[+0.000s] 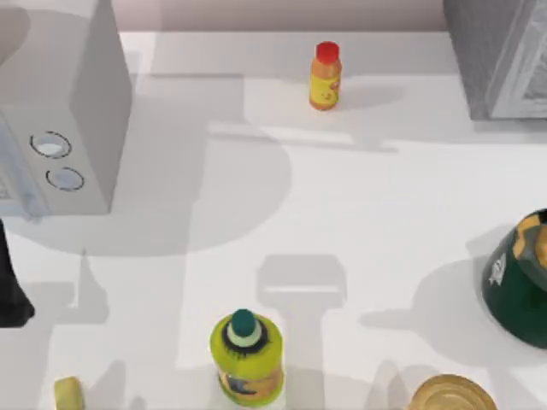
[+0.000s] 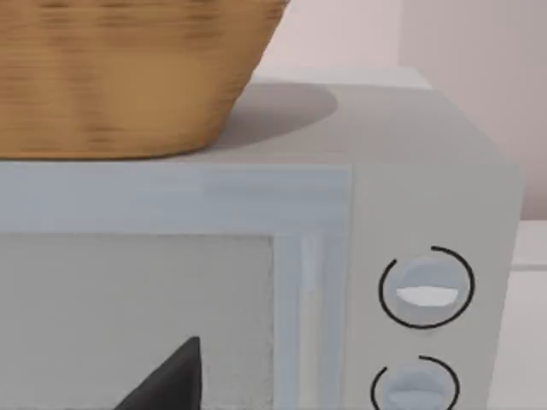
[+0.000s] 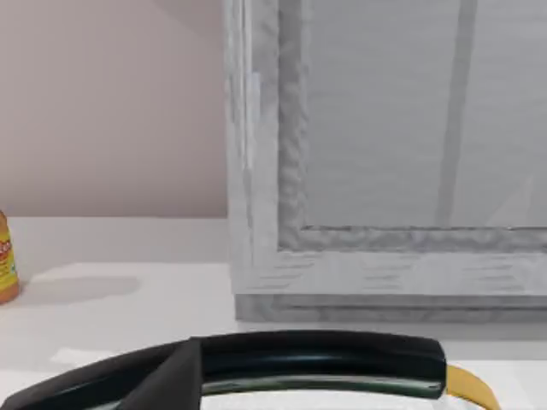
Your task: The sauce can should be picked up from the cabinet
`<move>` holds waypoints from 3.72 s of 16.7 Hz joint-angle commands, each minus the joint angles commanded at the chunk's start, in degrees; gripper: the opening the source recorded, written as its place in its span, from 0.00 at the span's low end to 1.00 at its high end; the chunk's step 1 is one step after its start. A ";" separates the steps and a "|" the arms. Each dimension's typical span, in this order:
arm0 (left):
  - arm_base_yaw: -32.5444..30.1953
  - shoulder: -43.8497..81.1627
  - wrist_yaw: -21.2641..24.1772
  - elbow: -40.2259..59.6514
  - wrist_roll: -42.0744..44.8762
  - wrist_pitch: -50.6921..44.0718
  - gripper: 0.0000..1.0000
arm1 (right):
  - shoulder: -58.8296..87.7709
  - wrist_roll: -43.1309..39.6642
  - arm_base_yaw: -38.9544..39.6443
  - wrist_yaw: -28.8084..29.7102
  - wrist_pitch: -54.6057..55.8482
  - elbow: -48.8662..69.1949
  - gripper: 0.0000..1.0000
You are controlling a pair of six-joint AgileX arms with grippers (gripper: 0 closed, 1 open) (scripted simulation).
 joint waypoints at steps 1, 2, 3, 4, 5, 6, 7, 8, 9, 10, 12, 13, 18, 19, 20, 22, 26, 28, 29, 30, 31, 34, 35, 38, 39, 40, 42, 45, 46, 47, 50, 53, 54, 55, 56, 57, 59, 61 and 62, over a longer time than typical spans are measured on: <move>0.00 0.00 0.00 0.00 0.00 0.00 1.00 | 0.00 0.00 0.00 0.00 0.00 0.00 1.00; 0.00 0.00 0.00 0.00 0.00 0.00 1.00 | 0.02 0.00 0.00 0.00 0.00 0.02 1.00; 0.00 0.00 0.00 0.00 0.00 0.00 1.00 | 0.54 0.02 0.12 0.06 -0.14 0.62 1.00; 0.00 0.00 0.00 0.00 0.00 0.00 1.00 | 1.62 0.04 0.33 0.18 -0.42 1.83 1.00; 0.00 0.00 0.00 0.00 0.00 0.00 1.00 | 3.22 0.08 0.61 0.38 -0.87 3.65 1.00; 0.00 0.00 0.00 0.00 0.00 0.00 1.00 | 5.29 0.12 0.95 0.65 -1.48 6.09 1.00; 0.00 0.00 0.00 0.00 0.00 0.00 1.00 | 7.80 0.16 1.33 1.01 -2.23 9.12 1.00; 0.00 0.00 0.00 0.00 0.00 0.00 1.00 | 10.70 0.20 1.74 1.44 -3.13 12.71 1.00; 0.00 0.00 0.00 0.00 0.00 0.00 1.00 | 13.93 0.25 2.19 1.92 -4.14 16.79 1.00; 0.00 0.00 0.00 0.00 0.00 0.00 1.00 | 17.45 0.30 2.66 2.45 -5.26 21.28 1.00; 0.00 0.00 0.00 0.00 0.00 0.00 1.00 | 25.18 0.39 3.68 3.63 -7.74 31.24 1.00; 0.00 0.00 0.00 0.00 0.00 0.00 1.00 | 29.29 0.44 4.21 4.26 -9.07 36.58 1.00; 0.00 0.00 0.00 0.00 0.00 0.00 1.00 | 50.23 0.65 6.96 7.47 -15.85 64.39 1.00; 0.00 0.00 0.00 0.00 0.00 0.00 1.00 | 54.13 0.69 7.48 8.05 -17.09 69.72 1.00; 0.00 0.00 0.00 0.00 0.00 0.00 1.00 | 57.81 0.72 7.98 8.60 -18.26 74.80 1.00; 0.00 0.00 0.00 0.00 0.00 0.00 1.00 | 64.41 0.79 8.88 9.58 -20.33 84.01 1.00; 0.00 0.00 0.00 0.00 0.00 0.00 1.00 | 73.59 0.87 10.19 10.93 -23.18 96.64 1.00; 0.00 0.00 0.00 0.00 0.00 0.00 1.00 | 75.70 0.90 10.52 11.22 -23.81 99.35 1.00; 0.00 0.00 0.00 0.00 0.00 0.00 1.00 | 76.05 0.90 10.58 11.27 -23.92 99.80 1.00; 0.00 0.00 0.00 0.00 0.00 0.00 1.00 | 76.05 0.90 10.58 11.27 -23.92 99.80 1.00; 0.00 0.00 0.00 0.00 0.00 0.00 1.00 | 76.05 0.90 10.58 11.27 -23.92 99.80 1.00; 0.00 0.00 0.00 0.00 0.00 0.00 1.00 | 76.03 0.90 10.45 11.31 -23.77 99.84 1.00; 0.00 0.00 0.00 0.00 0.00 0.00 1.00 | 76.81 0.92 10.90 11.71 -23.60 100.61 1.00; 0.00 0.00 0.00 0.00 0.00 0.00 1.00 | 82.69 0.94 13.46 14.58 -22.74 105.62 1.00; 0.00 0.00 0.00 0.00 0.00 0.00 1.00 | 85.33 0.92 14.55 15.81 -22.31 107.64 1.00; 0.00 0.00 0.00 0.00 0.00 0.00 1.00 | 87.92 0.88 15.68 17.04 -21.83 109.61 1.00; 0.00 0.00 0.00 0.00 0.00 0.00 1.00 | 92.12 0.82 17.67 19.17 -20.94 112.98 1.00; 0.00 0.00 0.00 0.00 0.00 0.00 1.00 | 94.17 0.78 18.79 20.38 -20.43 114.85 1.00; 0.00 0.00 0.00 0.00 0.00 0.00 1.00 | 94.17 0.78 18.79 20.38 -20.43 114.85 1.00; 0.00 0.00 0.00 0.00 0.00 0.00 1.00 | 94.17 0.78 18.79 20.38 -20.43 114.85 1.00; 0.00 0.00 0.00 0.00 0.00 0.00 1.00 | 94.75 0.80 18.43 20.09 -20.63 115.41 1.00; 0.00 0.00 0.00 0.00 0.00 0.00 1.00 | 98.69 0.77 17.76 19.41 -21.63 120.57 1.00; 0.00 0.00 0.00 0.00 0.00 0.00 1.00 | 100.42 0.76 17.43 19.11 -22.09 122.80 1.00; 0.00 0.00 0.00 0.00 0.00 0.00 1.00 | 102.20 0.76 17.09 18.79 -22.57 125.08 1.00; 0.00 0.00 0.00 0.00 0.00 0.00 1.00 | 103.96 0.75 16.73 18.47 -23.04 127.31 1.00; 0.00 0.00 0.00 0.00 0.00 0.00 1.00 | 105.59 0.75 16.39 18.16 -23.49 129.39 1.00; 0.00 0.00 0.00 0.00 0.00 0.00 1.00 | 108.14 0.75 15.83 17.63 -24.16 132.63 1.00; 0.00 0.00 0.00 0.00 0.00 0.00 1.00 | 109.15 0.75 15.59 17.41 -24.42 133.88 1.00; 0.00 0.00 0.00 0.00 0.00 0.00 1.00 | 109.15 0.75 15.59 17.41 -24.42 133.88 1.00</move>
